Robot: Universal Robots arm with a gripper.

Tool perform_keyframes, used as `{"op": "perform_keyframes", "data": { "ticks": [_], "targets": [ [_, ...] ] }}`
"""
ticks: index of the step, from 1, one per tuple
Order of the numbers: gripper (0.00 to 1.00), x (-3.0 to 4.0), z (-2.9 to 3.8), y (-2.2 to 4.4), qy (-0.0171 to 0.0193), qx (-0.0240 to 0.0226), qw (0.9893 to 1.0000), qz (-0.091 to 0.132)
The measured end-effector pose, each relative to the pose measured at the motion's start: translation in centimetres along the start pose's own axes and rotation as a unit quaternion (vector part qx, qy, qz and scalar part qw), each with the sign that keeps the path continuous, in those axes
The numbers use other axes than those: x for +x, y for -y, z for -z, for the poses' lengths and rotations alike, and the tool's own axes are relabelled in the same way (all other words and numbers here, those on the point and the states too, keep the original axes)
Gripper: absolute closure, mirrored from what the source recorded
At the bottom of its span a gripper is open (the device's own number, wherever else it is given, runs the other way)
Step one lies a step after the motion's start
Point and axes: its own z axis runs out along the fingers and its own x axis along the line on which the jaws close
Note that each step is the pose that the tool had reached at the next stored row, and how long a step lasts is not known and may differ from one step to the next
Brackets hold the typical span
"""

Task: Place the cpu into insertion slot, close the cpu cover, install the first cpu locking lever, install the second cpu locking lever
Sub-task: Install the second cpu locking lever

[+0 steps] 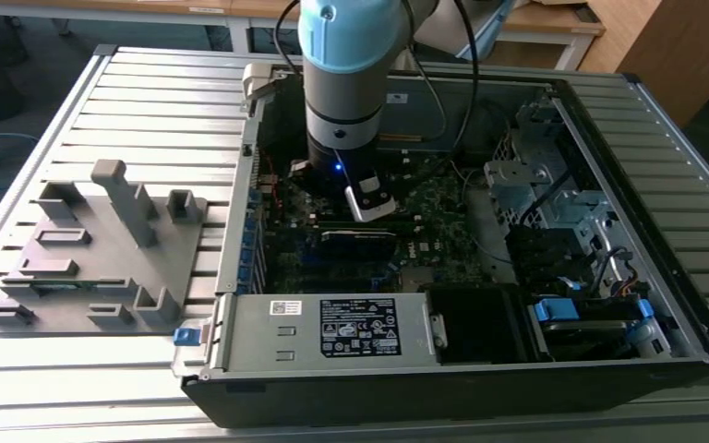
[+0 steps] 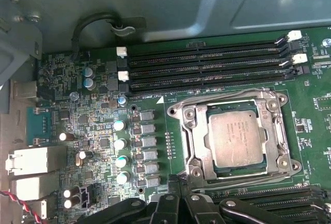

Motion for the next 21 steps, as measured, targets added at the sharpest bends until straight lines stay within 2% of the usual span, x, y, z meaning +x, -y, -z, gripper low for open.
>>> {"op": "perform_keyframes", "data": {
  "ticks": [5,14,17,21],
  "targets": [
    [0.89,0.0,0.28,-0.06,0.0002,-0.0002,1.0,0.0],
    [0.89,0.0,1.73,-0.31,0.0,0.0002,1.0,0.0],
    [0.89,-0.01,2.01,-0.36,0.0001,0.0004,1.0,0.0],
    [0.89,0.0,2.15,-0.42,0.0008,0.0062,1.0,0.0]
  ]
}}
